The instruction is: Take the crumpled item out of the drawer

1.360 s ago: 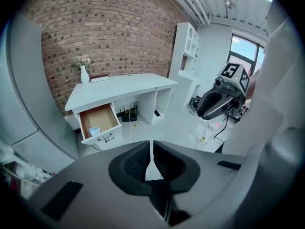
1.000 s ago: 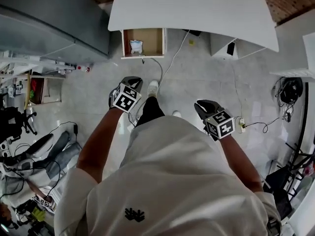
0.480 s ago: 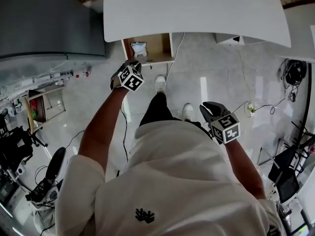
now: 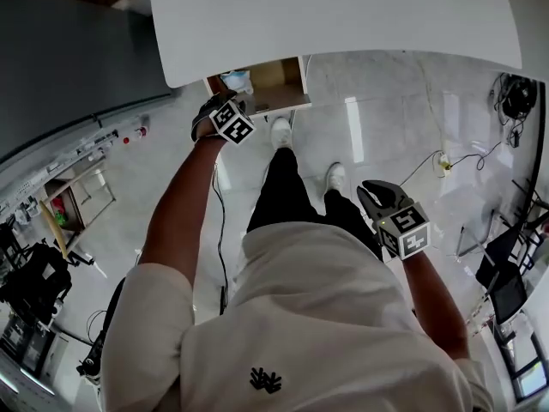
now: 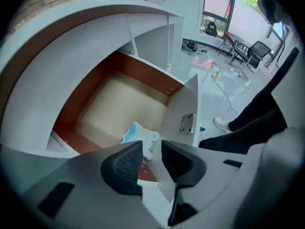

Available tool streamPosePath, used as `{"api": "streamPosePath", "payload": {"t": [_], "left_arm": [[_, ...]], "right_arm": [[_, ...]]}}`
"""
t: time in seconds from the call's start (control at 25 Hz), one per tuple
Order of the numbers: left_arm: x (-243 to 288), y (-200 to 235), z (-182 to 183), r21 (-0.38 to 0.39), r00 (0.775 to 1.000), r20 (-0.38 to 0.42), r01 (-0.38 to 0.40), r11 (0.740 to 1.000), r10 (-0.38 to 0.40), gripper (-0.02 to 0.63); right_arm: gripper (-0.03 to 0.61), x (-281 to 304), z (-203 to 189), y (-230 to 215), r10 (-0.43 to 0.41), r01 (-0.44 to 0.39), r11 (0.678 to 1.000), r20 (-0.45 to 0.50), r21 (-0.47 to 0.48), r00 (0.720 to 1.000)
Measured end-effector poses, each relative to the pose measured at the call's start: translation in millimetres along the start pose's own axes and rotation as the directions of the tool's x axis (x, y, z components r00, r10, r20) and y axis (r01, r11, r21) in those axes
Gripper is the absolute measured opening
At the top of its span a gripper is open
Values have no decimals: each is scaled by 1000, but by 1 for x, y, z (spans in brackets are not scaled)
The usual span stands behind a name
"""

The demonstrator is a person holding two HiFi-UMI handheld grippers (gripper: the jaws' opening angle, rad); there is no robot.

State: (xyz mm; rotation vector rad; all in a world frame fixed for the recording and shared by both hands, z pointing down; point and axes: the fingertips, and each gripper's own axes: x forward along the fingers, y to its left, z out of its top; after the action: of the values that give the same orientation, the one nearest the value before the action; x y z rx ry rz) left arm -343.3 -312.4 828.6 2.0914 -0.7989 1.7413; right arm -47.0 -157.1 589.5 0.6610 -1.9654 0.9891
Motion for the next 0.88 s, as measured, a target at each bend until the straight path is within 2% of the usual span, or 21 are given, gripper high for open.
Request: {"api": "streamPosePath", "payload": {"t": [0.2, 0.44, 0.6, 0.88], "left_arm": [[33, 18, 1, 59, 1000, -27, 1, 998, 0, 133], [72, 26, -1, 114, 997, -75, 38, 993, -29, 133], [90, 25, -5, 164, 991, -127, 55, 985, -35, 133], [114, 22, -12, 221, 972, -233, 79, 972, -26, 133]], "right_arm": [[80, 18, 1, -4, -4, 4, 999, -9, 31, 1000], [80, 33, 2, 0, -2, 6, 997, -56, 72, 998], [80, 35, 0, 0, 8, 1, 997, -103, 83, 995], [80, 40, -5, -4, -9, 21, 994, -110, 105, 994]]}}
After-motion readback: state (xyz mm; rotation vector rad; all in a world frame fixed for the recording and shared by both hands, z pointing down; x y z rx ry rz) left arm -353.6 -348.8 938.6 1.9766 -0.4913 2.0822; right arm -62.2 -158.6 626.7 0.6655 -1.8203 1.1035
